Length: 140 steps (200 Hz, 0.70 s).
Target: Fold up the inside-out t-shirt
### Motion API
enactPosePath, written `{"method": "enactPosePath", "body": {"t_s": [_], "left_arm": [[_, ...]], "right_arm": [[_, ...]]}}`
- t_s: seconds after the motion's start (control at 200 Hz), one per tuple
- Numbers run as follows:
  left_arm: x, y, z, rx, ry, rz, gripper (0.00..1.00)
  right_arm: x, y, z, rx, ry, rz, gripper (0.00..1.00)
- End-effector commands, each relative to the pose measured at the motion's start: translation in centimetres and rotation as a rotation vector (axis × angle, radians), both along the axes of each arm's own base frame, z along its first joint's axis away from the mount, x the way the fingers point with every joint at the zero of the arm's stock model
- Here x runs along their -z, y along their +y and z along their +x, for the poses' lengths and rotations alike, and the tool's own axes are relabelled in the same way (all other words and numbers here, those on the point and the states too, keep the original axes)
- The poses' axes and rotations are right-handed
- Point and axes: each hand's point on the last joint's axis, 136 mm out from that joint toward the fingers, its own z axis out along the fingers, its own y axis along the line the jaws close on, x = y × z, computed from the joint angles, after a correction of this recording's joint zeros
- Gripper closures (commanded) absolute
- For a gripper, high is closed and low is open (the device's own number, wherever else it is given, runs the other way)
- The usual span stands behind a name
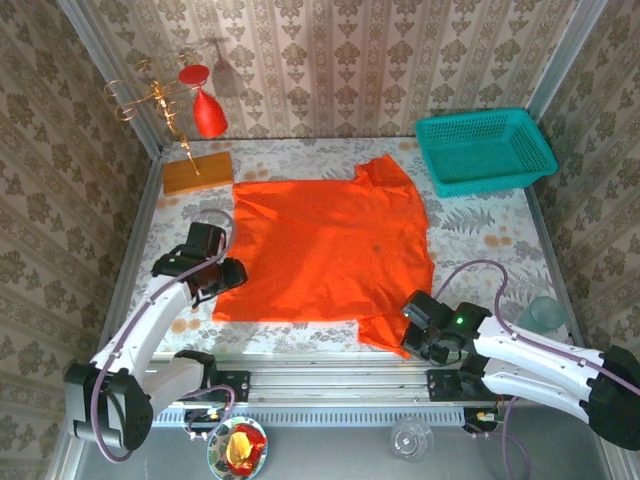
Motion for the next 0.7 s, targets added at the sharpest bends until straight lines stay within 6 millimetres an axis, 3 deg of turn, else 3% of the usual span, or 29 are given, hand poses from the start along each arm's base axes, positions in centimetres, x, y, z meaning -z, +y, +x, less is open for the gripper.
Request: {"method": "enactPosePath", "body": {"t_s": [0.0,0.32,0.695], "left_arm": [[1.9,1.9,-2.9,-0.093,0.1,0.067,0.56],[5.3,4.7,-5.7,-0.287,0.148,0.135,0.49],[7.5,5.7,-6.3,-0.342,0.208,0.152,0.59]], "right_arm": [[-1.6,-0.7,1.2,0.024,-0.062,-0.043,1.0],[-4.1,-1.5,3.1,0.022,-0.115,-0.069,1.0],[-4.9,-1.7,3.9,0.02,-0.114,-0.045,1.0]]}}
